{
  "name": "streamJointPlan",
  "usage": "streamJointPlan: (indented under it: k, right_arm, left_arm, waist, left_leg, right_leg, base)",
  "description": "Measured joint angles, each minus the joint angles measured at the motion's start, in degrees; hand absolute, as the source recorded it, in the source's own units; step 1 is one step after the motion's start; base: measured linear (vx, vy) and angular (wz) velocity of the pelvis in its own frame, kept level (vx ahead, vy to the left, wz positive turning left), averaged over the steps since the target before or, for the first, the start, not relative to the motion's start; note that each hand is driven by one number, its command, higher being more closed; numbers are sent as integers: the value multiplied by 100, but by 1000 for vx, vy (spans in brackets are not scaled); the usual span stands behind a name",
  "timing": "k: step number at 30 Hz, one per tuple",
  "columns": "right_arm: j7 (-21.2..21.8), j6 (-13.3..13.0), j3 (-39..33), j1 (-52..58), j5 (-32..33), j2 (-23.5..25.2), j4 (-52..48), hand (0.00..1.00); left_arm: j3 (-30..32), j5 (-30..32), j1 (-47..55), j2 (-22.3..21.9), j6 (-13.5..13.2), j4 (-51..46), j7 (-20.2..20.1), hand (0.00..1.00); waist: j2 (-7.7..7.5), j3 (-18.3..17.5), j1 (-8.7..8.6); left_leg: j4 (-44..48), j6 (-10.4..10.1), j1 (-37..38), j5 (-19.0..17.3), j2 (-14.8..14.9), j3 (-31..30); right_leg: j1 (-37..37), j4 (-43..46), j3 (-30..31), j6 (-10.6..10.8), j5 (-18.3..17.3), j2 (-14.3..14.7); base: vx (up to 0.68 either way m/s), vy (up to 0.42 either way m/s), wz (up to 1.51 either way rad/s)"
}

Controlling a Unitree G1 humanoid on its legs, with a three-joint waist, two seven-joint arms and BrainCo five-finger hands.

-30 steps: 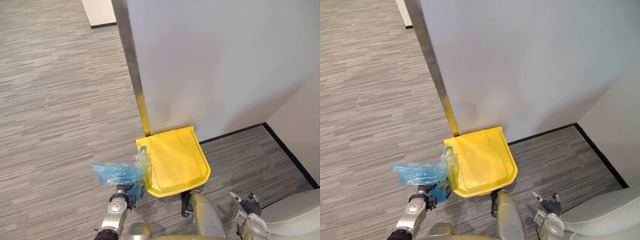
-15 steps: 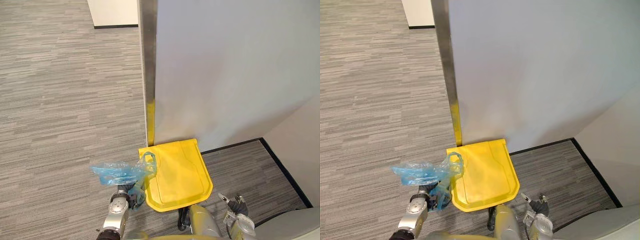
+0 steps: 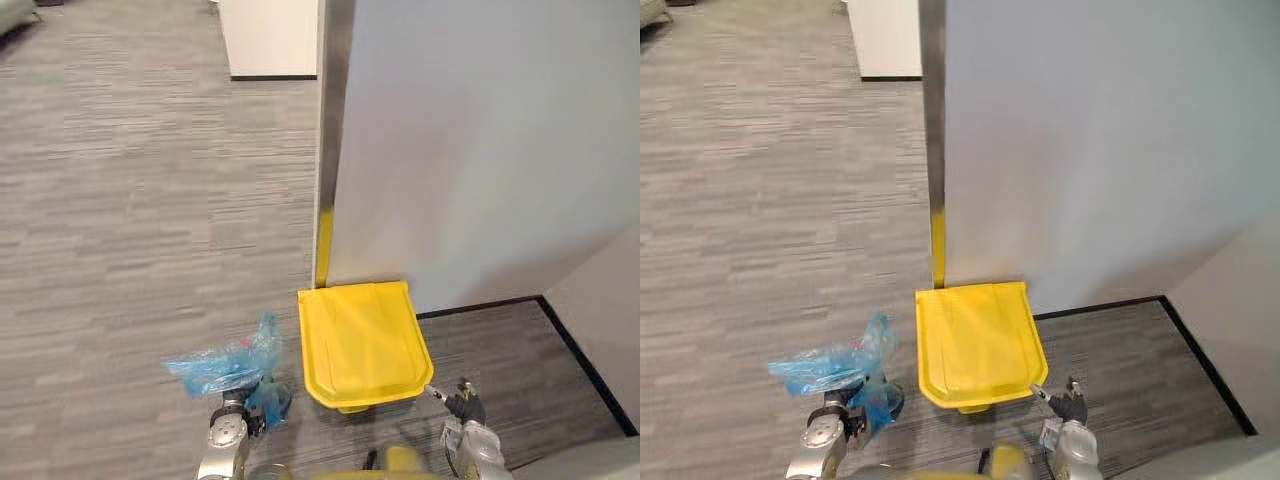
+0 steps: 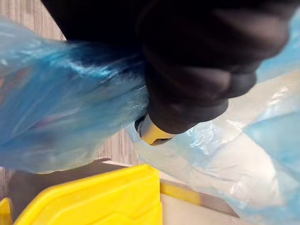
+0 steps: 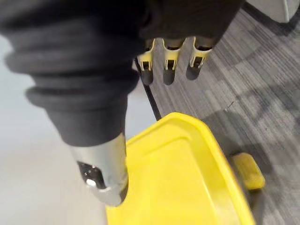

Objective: Gather rubbish on tea table into small bin, then transfer packed bag to large trash can.

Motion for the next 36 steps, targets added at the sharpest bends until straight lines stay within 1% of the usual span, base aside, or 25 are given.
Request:
streamJointPlan:
  k: [1,2,3,4,5,7,8,9,10,11,12,13,14,15,16,17,18,19,21,24,26,29,32,34,36]
  right_arm:
    - [-10,-3,80,-135,3,-106,88,0]
    - [-11,-5,84,-197,3,-126,147,0]
    - [-23,-4,69,-216,5,-136,271,0]
    - [-41,-5,66,-223,7,-153,374,0]
    - [-80,0,65,-240,10,-159,430,0]
    - [-129,4,35,-185,11,-168,428,0]
    - [-129,3,32,-157,11,-181,423,0]
    - [-128,4,43,-135,12,-180,415,0]
    - [-129,3,37,-94,11,-183,407,0]
    - [-127,-3,34,-38,12,-213,393,0]
    - [-126,-4,31,-31,12,-218,392,0]
    - [-124,-6,-72,-26,12,-254,408,0]
    - [-119,-4,-126,-39,15,-238,450,0]
    - [-116,9,-140,-22,15,-178,488,0]
    - [-114,10,-175,66,20,-99,510,0]
    - [-114,10,-178,103,31,-104,565,0]
    - [-115,10,-182,121,48,-124,608,0]
    - [-115,10,-181,180,63,-164,626,0]
    - [-114,7,-180,187,64,-180,649,0]
    - [-113,5,-174,160,64,-239,650,0]
    - [-113,5,-174,138,64,-288,658,0]
    - [-114,3,-169,51,61,-390,677,0]
    - [-113,-3,-152,-113,59,-424,800,0]
    - [-112,-2,-116,-160,59,-418,847,0]
    - [-110,-2,-82,-194,59,-420,848,0]
  left_arm:
    - [-44,-5,-3,-18,4,76,-5,100]
    - [-77,-5,2,-15,5,82,-8,100]
    - [-193,-11,-12,8,-3,79,-1,100]
    - [-240,-25,-6,49,-7,81,-1,100]
    - [-296,-57,5,90,-6,85,-3,100]
    - [-311,-61,16,93,-5,84,-2,100]
    - [-330,-63,20,93,-5,82,-4,100]
    - [-360,-63,18,92,-5,80,-12,100]
    - [-398,-63,22,91,-5,80,-14,100]
    - [-421,-63,44,86,-12,78,-23,100]
    - [-421,-63,48,87,-12,79,-23,100]
    - [-421,-63,61,86,-14,85,-25,100]
    - [-426,-62,48,118,-13,137,-24,100]
    - [-440,-62,15,143,-10,214,-23,100]
    - [-460,-61,21,215,-10,308,-23,100]
    - [-460,-59,28,280,-2,383,-22,100]
    - [-460,-59,28,291,-2,424,-22,100]
    - [-493,-57,29,282,-3,472,-22,100]
    - [-514,-52,58,293,-4,534,-23,100]
    - [-511,-46,44,303,-5,654,-18,100]
    - [-511,-46,12,313,-4,740,-17,100]
    - [-509,-43,5,399,-5,762,-15,100]
    - [-503,-43,-3,417,-11,763,-12,100]
    - [-503,-42,-2,424,-12,764,-13,100]
    - [-502,-43,2,436,-17,765,-15,100]
  waist:
    - [221,17,16]
    - [250,26,8]
    - [258,63,-3]
    - [279,92,-49]
    - [292,133,-77]
    - [264,150,-85]
    - [256,155,-77]
    - [245,200,-120]
    - [198,226,-154]
    - [208,211,-247]
    - [222,206,-267]
    - [348,184,-377]
    - [421,161,-387]
    - [380,150,-383]
    - [333,132,-376]
    - [251,89,-387]
    - [308,121,-395]
    - [294,105,-403]
    - [392,91,-403]
    - [504,41,-408]
    - [537,55,-432]
    - [490,67,-436]
    - [470,78,-409]
    - [440,97,-408]
    - [382,146,-392]
  left_leg:
    - [31,-51,-236,69,125,-71]
    - [-35,-51,-312,175,134,-101]
    - [-331,-151,-329,459,111,-146]
    - [-548,-260,-340,595,130,-183]
    - [-617,-386,-431,697,162,-218]
    - [-539,-512,-565,811,246,-241]
    - [-520,-506,-569,805,256,-232]
    - [-183,-374,-589,691,335,-124]
    - [13,-310,-562,647,374,-66]
    - [40,-224,-417,595,414,-17]
    - [-3,-212,-383,589,422,3]
    - [-496,-202,-193,515,399,41]
    - [-1149,-202,-36,444,384,128]
    - [-1280,-237,-55,510,333,193]
    - [-1534,-249,-35,661,205,226]
    - [-1624,-192,17,733,113,231]
    - [-1652,-170,49,759,76,239]
    - [-1694,-90,145,818,30,267]
    - [-1824,-97,287,827,2,346]
    - [-1869,-103,385,833,4,405]
    - [-1865,-104,416,834,18,410]
    - [-1866,-107,550,832,51,427]
    - [-1862,-105,564,831,37,542]
    - [-1855,-104,559,828,30,554]
    - [-1766,-64,506,727,41,570]
  right_leg:
    - [24,-450,-32,-95,277,141]
    - [34,-627,-51,-110,398,175]
    - [35,-926,-130,-142,652,198]
    - [37,-1106,-203,-183,798,198]
    - [25,-1233,-324,-236,922,207]
    - [49,-1422,-462,-308,1093,176]
    - [68,-1462,-497,-328,1130,159]
    - [137,-1432,-610,-354,1151,115]
    - [135,-1415,-664,-347,1158,79]
    - [140,-1432,-746,-280,1203,15]
    - [128,-1445,-765,-263,1214,9]
    - [114,-1566,-782,-202,1286,33]
    - [112,-1767,-778,-77,1461,84]
    - [125,-1900,-772,-77,1572,57]
    - [144,-2169,-774,-2,1740,0]
    - [173,-2291,-744,43,1863,-51]
    - [223,-2361,-743,44,1920,-78]
    - [367,-2496,-723,94,2015,-104]
    - [524,-2676,-645,113,2115,-93]
    - [580,-2841,-589,123,2200,-45]
    - [615,-2891,-584,106,2213,-1]
    - [777,-3042,-516,45,2262,84]
    - [768,-3114,-418,62,2333,85]
    - [748,-3109,-377,62,2351,85]
    - [590,-2901,-276,71,2294,97]
  base:
    - [-207,-32,-19]
    - [-200,-45,12]
    - [-191,-88,29]
    - [-185,-97,43]
    - [-173,-62,39]
    - [-153,-60,25]
    - [-158,-33,25]
    - [-126,7,31]
    - [-233,72,46]
    - [-212,94,34]
    - [-218,119,31]
    - [-177,184,13]
    - [-163,174,8]
    - [-166,194,-1]
    - [-66,114,-4]
    - [-42,117,-1]
    - [-6,111,0]
    - [-21,115,-2]
    - [9,83,-16]
    - [79,5,-15]
    - [94,-12,-5]
    - [64,-28,-13]
    - [-24,-9,-20]
    - [-57,-7,-11]
    - [-74,-5,-20]
